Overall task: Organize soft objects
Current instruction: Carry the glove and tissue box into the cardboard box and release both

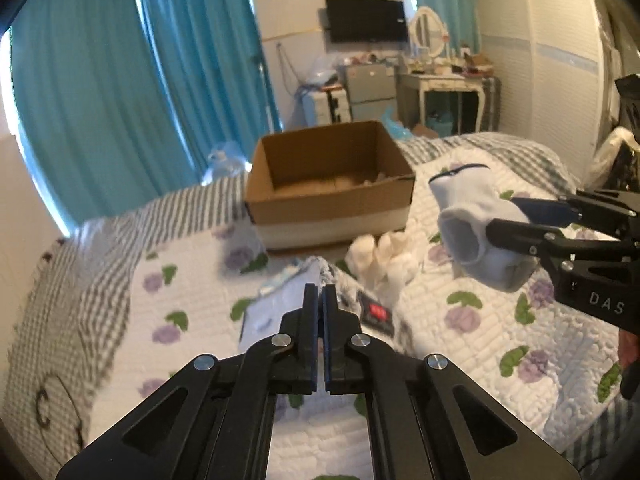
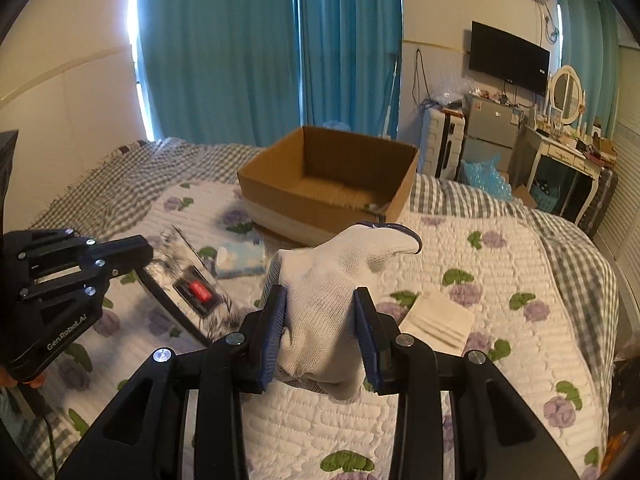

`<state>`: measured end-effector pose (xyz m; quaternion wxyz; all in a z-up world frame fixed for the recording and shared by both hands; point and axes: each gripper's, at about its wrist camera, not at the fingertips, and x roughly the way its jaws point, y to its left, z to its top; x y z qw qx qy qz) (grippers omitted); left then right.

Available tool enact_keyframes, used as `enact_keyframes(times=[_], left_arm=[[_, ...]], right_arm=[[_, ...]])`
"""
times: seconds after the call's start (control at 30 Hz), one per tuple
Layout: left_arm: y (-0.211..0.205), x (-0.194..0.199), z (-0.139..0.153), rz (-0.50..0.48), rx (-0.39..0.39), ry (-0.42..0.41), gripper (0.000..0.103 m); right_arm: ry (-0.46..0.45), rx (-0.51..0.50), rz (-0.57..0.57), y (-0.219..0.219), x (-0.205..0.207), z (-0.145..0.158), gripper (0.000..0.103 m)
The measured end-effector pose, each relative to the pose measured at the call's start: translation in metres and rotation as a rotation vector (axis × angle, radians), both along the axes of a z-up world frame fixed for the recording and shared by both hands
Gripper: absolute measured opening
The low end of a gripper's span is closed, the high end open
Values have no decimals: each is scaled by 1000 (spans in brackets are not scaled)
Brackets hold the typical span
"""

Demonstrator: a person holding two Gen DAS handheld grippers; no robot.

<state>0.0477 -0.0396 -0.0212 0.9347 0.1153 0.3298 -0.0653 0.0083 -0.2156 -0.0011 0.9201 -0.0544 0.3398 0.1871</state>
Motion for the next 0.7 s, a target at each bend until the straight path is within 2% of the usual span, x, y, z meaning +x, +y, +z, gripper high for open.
enact_keyframes(times=[0.2,0.37,0.53,0.7], left_arm=[[-7,18,23,-22,29,-6,0],[-22,48,61,-45,96,-74,0],[-38,90,100,-66,110,-138,0],[-47,142,103,-69,98,-144,0]], right_arm=[[-14,0,4,0,6,10,34],[-33,-17,12,0,24,26,34],[-90,-25,19,4,62,61,34],[-127,-7,18,8,113,87,34]])
